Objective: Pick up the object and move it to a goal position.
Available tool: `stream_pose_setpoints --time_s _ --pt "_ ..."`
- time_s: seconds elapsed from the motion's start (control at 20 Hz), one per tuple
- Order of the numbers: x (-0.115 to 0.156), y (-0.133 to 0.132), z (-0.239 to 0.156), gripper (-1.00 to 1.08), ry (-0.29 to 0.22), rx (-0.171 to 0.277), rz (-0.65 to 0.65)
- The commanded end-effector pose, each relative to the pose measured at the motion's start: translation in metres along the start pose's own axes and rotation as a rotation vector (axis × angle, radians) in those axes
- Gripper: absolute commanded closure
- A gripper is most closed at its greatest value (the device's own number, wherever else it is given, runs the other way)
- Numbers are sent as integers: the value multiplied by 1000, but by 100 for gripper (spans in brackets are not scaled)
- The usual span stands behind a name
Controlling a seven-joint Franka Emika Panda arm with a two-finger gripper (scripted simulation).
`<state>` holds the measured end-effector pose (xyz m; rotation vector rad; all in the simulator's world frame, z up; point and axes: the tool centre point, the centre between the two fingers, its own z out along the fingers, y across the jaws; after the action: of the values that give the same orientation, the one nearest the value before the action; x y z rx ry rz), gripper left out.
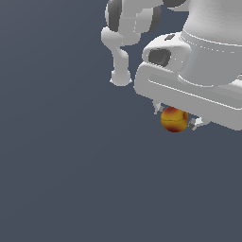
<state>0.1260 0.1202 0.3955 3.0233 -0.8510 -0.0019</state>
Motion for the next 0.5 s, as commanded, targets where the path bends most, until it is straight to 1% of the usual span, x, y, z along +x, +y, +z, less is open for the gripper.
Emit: stream_pose_setpoints --time_s 0.0,0.45 --pt "0 -1 -2 108 1 1 0" --pt "0 -2 -4 108 1 1 0"
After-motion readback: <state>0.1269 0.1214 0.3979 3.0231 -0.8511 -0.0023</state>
